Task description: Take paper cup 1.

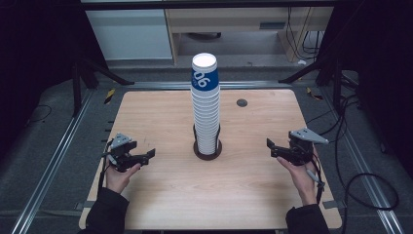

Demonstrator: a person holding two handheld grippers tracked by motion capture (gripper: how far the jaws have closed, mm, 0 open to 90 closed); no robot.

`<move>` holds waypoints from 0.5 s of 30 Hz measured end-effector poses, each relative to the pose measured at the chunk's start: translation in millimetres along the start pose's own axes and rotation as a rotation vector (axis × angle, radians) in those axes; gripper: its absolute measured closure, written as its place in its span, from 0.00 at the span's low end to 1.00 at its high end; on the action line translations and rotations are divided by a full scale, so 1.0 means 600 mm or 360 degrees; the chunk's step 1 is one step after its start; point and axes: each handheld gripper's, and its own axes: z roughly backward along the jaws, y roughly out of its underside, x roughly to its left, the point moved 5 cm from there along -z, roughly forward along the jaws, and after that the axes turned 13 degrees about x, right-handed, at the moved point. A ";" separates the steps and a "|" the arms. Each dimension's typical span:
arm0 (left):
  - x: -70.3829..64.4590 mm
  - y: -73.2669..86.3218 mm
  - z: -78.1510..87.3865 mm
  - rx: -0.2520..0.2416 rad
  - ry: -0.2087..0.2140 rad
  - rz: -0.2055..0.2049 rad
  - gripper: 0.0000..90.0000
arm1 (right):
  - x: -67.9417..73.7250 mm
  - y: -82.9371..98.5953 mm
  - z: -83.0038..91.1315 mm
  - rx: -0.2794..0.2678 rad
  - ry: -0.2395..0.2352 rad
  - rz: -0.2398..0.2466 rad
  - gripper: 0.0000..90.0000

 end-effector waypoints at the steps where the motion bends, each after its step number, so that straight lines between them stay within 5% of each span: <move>1: 0.000 0.000 0.000 0.0000 0.0000 0.0000 0.14 | 0.000 0.000 0.000 0.0000 0.0000 0.0000 0.13; 15: -0.011 0.000 -0.002 -0.0002 0.0020 -0.0027 0.14 | 0.037 -0.042 0.018 -0.0052 -0.0119 0.0102 0.12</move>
